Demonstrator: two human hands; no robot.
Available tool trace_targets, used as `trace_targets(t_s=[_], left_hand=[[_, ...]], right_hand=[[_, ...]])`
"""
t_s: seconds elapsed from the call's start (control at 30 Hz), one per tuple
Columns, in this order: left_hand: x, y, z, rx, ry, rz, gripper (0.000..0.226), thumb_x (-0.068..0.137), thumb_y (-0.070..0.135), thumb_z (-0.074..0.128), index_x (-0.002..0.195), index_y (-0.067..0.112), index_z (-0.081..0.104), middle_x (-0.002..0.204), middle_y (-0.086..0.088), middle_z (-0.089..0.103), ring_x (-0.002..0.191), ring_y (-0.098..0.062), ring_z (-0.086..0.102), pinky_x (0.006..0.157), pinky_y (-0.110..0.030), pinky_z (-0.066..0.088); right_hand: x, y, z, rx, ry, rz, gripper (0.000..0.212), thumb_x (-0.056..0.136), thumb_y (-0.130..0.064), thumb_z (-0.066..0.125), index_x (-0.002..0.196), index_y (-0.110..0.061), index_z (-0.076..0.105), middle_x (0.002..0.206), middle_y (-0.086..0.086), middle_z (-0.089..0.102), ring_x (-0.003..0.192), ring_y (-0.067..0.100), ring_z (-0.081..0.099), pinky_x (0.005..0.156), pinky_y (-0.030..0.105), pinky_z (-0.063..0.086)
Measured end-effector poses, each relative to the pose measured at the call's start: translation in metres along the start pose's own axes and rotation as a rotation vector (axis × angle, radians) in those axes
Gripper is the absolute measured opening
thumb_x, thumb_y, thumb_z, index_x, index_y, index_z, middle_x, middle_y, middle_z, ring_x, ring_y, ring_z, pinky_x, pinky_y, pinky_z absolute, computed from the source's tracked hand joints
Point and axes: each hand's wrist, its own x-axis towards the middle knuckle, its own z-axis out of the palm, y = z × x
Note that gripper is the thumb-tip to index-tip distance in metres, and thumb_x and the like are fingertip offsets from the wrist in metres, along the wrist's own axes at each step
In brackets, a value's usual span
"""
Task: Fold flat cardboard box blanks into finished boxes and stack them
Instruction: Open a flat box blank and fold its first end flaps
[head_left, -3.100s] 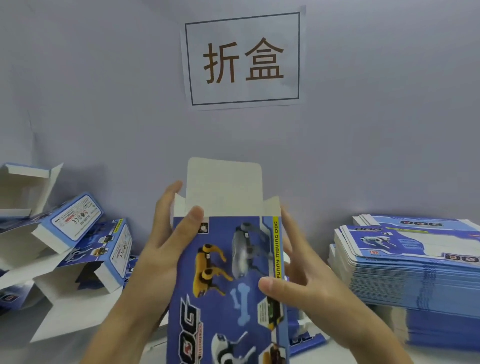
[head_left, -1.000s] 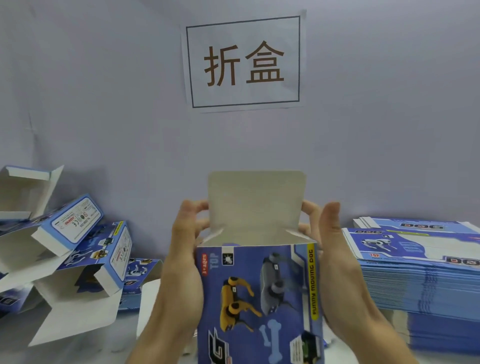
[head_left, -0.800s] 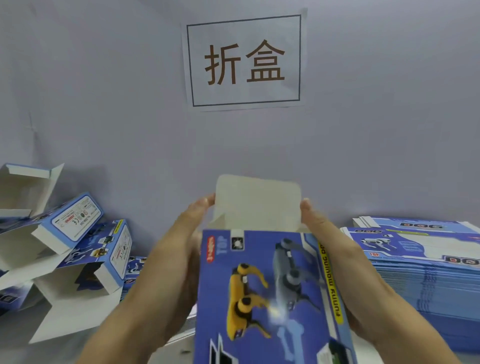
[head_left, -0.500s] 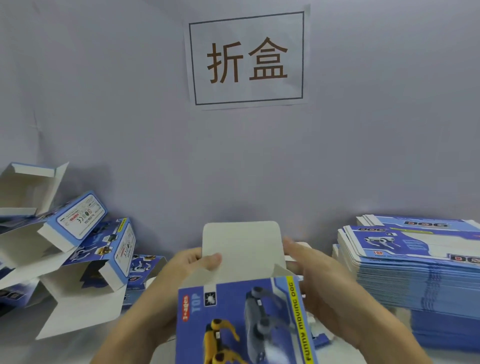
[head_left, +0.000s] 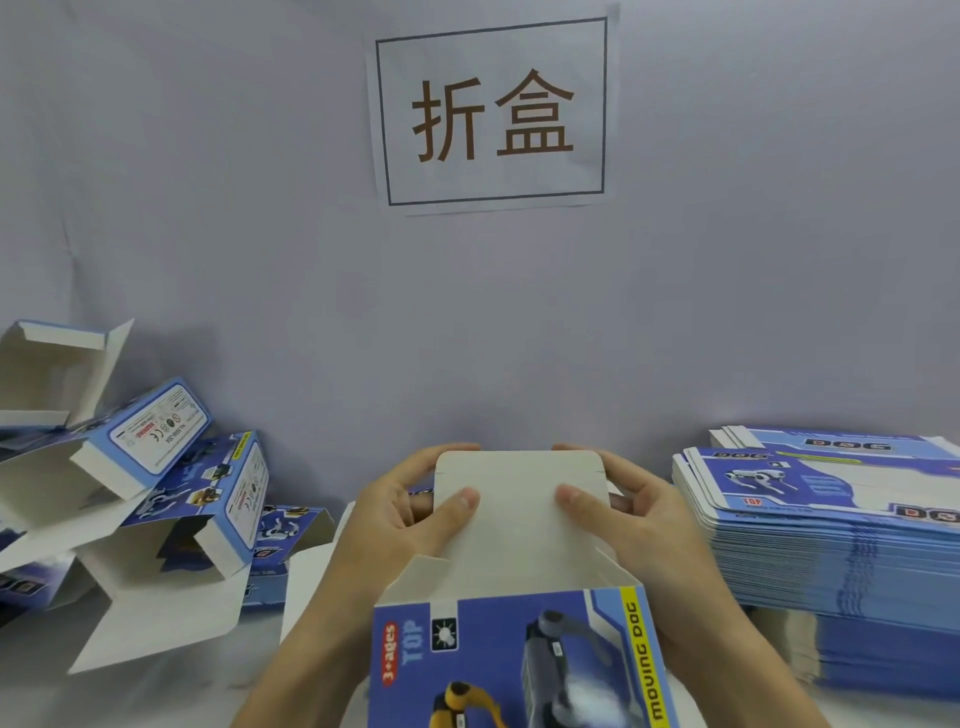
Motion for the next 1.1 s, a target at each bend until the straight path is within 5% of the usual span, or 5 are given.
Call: trace_targets(t_s=[0.43, 0.63, 0.77, 0.87, 1.1], left_hand=[[-0.001, 0.001, -0.003, 0.040, 0.054, 0.146, 0.016, 0.086, 0.010, 0.067, 0.083, 0.023, 0.076, 0.057, -0.011, 0.068, 0.041, -0.012, 0.059, 0.039, -0.016, 0.042], [-0.003, 0.010, 0.004, -0.034, -0.013, 0.066, 0.032, 0.081, 0.024, 0.062, 0.112, 0.028, 0.071, 0.074, -0.011, 0.072, 0.052, -0.015, 0.062, 0.048, -0.021, 0.049], [-0.030, 0.006, -0.008, -0.025, -0.401, 0.047, 0.051, 0.099, 0.011, 0.052, 0.147, -0.001, 0.041, 0.133, -0.029, 0.058, 0.102, -0.038, 0.059, 0.058, -0.009, 0.043], [-0.023, 0.016, -0.011, 0.146, -0.695, -0.164, 0.078, 0.075, 0.031, 0.077, 0.143, 0.033, 0.040, 0.133, 0.002, 0.066, 0.116, -0.014, 0.065, 0.088, -0.018, 0.053], [-0.006, 0.000, -0.014, -0.034, -0.087, 0.010, 0.064, 0.062, 0.052, 0.086, 0.120, 0.037, 0.063, 0.111, 0.000, 0.075, 0.093, -0.029, 0.075, 0.070, -0.033, 0.060]], right_hand=[[-0.004, -0.006, 0.007, 0.102, 0.001, -0.017, 0.034, 0.082, 0.009, 0.069, 0.062, -0.016, 0.077, 0.067, 0.010, 0.073, 0.054, 0.018, 0.065, 0.047, 0.023, 0.051], [-0.004, -0.009, 0.008, 0.096, 0.093, -0.069, 0.032, 0.086, 0.013, 0.064, 0.078, -0.015, 0.076, 0.059, 0.004, 0.070, 0.045, 0.010, 0.060, 0.041, 0.018, 0.047], [-0.001, -0.012, -0.006, 0.251, 0.337, -0.127, 0.025, 0.092, 0.001, 0.065, 0.100, -0.022, 0.070, 0.076, 0.000, 0.074, 0.054, 0.010, 0.065, 0.045, 0.019, 0.052], [-0.002, -0.013, -0.018, 0.277, 0.438, -0.145, 0.023, 0.093, -0.007, 0.067, 0.109, -0.024, 0.066, 0.072, -0.006, 0.072, 0.047, 0.002, 0.062, 0.041, 0.013, 0.046], [0.004, -0.010, -0.019, 0.243, -0.030, 0.151, 0.058, 0.076, -0.057, 0.066, 0.126, -0.028, 0.055, 0.124, 0.005, 0.067, 0.105, 0.032, 0.064, 0.087, 0.048, 0.051]])
